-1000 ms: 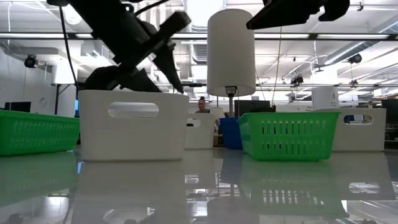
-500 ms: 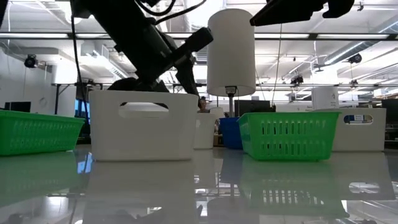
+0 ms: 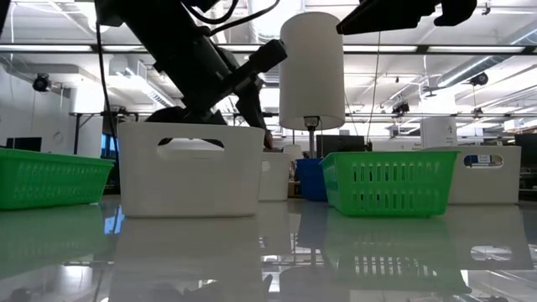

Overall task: Stack baskets by color
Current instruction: Stack the bottom white bin on top of the top white bin on the table

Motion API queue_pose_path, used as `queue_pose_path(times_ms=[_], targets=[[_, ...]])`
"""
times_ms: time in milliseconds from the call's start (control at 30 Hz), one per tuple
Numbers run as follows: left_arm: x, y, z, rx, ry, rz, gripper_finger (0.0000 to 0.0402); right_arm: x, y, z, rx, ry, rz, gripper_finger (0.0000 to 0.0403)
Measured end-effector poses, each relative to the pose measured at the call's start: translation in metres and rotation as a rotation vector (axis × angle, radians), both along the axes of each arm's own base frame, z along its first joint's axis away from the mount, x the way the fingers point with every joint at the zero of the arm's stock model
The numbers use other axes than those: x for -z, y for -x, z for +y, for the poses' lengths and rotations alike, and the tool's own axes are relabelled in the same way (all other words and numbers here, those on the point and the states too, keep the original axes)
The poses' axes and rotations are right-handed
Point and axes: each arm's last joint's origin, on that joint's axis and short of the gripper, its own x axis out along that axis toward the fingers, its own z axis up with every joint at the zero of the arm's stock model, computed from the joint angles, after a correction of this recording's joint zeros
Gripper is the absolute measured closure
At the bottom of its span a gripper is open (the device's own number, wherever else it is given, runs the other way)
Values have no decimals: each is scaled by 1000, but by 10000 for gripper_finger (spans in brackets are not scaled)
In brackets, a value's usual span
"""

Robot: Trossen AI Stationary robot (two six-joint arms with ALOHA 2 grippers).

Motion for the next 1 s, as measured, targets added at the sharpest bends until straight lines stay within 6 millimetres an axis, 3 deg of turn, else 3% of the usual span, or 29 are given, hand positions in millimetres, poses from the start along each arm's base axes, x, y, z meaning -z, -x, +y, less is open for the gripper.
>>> queue_pose_path(times_ms=[267, 533, 700, 1000], targets=[[-9, 8, -13, 135, 9, 41, 393, 0, 0, 0, 0, 1, -1, 335], [-25, 28, -38, 475, 54, 145, 394, 0, 0, 0, 3, -6, -3, 335], [-38, 48, -57, 864, -27, 209, 394, 0, -1, 0, 5, -11, -7, 335], [-52, 72, -50, 1035, -69, 296, 349, -2, -1, 0, 10, -31, -26, 335]])
